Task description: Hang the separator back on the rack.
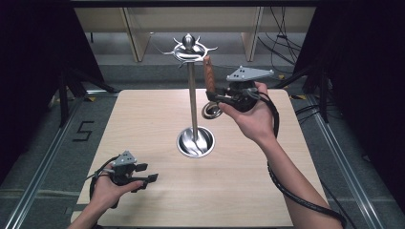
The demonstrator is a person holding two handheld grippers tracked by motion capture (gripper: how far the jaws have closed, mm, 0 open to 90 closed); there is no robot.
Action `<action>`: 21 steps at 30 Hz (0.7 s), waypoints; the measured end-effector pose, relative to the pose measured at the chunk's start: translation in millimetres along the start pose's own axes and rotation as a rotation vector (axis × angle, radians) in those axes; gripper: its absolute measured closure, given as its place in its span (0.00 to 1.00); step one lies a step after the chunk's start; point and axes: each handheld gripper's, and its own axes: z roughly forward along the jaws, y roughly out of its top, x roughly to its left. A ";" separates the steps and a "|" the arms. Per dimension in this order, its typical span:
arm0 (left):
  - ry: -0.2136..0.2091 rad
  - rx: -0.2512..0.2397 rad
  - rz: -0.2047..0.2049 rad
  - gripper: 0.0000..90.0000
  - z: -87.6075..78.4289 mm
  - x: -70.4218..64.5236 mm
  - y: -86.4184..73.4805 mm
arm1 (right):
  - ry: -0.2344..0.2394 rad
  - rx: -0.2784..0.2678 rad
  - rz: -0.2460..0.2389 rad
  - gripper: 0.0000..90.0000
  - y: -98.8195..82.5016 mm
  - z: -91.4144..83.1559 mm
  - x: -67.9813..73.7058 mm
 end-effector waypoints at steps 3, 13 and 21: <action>-0.005 -0.003 0.000 0.40 0.2 -0.3 0.1 | 0.002 -0.004 0.013 0.79 -0.8 2.0 1.3; 0.009 -0.002 0.001 0.40 -0.6 -0.9 0.0 | 0.002 -0.017 0.026 0.78 -1.8 6.5 2.7; 0.011 0.003 0.008 0.40 -1.2 -0.3 0.1 | 0.022 0.008 0.035 0.78 -3.7 8.5 1.9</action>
